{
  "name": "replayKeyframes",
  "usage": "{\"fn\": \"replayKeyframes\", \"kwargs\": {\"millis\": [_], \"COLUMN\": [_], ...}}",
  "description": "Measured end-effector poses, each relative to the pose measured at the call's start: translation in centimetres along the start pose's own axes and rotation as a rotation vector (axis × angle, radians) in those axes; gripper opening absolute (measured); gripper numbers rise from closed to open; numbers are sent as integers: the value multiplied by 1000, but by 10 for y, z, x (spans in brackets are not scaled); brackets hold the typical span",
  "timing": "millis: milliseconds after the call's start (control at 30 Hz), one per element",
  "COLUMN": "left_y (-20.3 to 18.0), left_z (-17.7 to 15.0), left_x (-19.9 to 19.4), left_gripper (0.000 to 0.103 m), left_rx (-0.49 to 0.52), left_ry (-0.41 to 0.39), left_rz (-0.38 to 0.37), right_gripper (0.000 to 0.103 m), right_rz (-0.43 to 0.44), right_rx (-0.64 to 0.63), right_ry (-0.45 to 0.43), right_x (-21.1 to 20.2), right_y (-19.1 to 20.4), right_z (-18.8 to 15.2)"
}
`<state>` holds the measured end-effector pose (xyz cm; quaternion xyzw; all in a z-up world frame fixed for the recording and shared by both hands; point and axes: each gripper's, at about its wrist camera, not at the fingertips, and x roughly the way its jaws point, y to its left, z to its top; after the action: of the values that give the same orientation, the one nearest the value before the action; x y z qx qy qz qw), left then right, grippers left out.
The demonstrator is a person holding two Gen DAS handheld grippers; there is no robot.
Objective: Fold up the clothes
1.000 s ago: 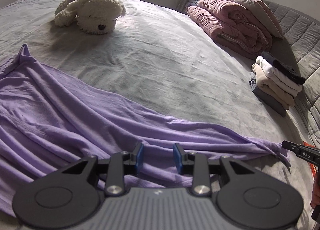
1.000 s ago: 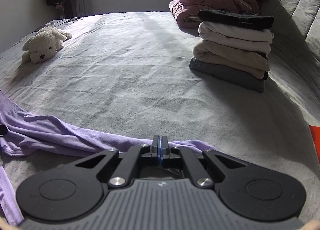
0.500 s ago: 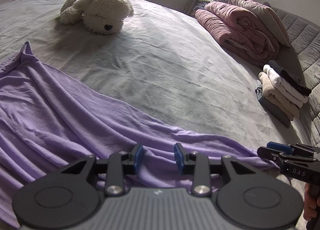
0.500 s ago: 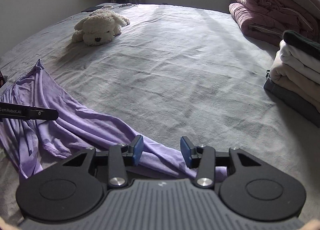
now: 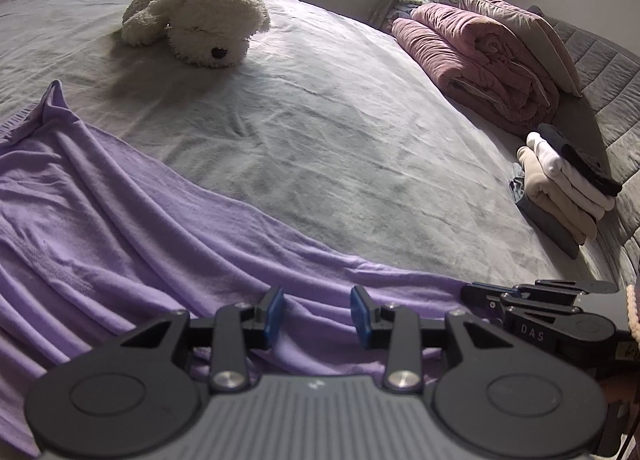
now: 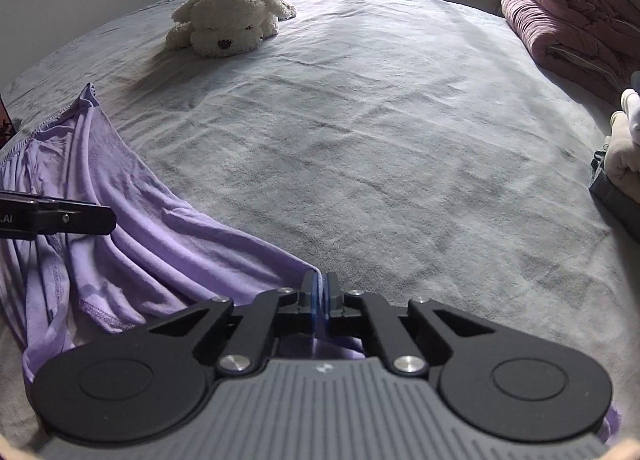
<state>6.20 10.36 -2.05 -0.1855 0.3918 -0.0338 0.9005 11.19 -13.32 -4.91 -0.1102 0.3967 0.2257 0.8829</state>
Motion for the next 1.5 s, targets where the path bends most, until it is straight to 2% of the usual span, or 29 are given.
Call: {"fn": "replayKeyframes", "kwargs": {"millis": [233, 500, 700, 800, 933, 1067, 1100, 1133, 1233, 1300, 1333, 1500], "left_y": [4, 16, 23, 30, 44, 56, 56, 55, 49, 46, 45, 38], "left_z": [3, 9, 13, 16, 21, 25, 24, 23, 22, 21, 21, 18], "left_x": [-6, -12, -15, -16, -13, -10, -10, -10, -11, -10, -10, -7], "left_gripper": [37, 38, 38, 38, 38, 38, 38, 38, 39, 39, 40, 40], "left_rx": [-17, -58, -67, -78, -100, -172, -179, -172, -148, -136, -132, -113], "left_ry": [-10, -10, -14, -25, -49, -25, -20, -17, -15, -12, -11, 1], "left_rz": [-10, -7, 13, 31, 122, 104, 99, 99, 95, 86, 84, 76], "right_gripper": [0, 0, 0, 0, 0, 2, 4, 12, 15, 28, 42, 43], "right_rz": [-108, -224, -295, -297, -308, -299, -287, -274, -239, -229, -226, -228], "right_rx": [-40, -12, 19, 32, 29, 45, 48, 52, 64, 84, 97, 155], "right_ry": [-32, -69, -50, -16, 14, 14, 14, 14, 18, 10, 0, -36], "right_x": [2, 7, 29, 43, 58, 56, 54, 52, 42, 31, 25, -8], "right_y": [-4, -23, -38, -40, -38, -40, -41, -43, -49, -55, -59, -80], "right_z": [22, 48, 59, 55, 45, 47, 48, 49, 50, 48, 46, 33]}}
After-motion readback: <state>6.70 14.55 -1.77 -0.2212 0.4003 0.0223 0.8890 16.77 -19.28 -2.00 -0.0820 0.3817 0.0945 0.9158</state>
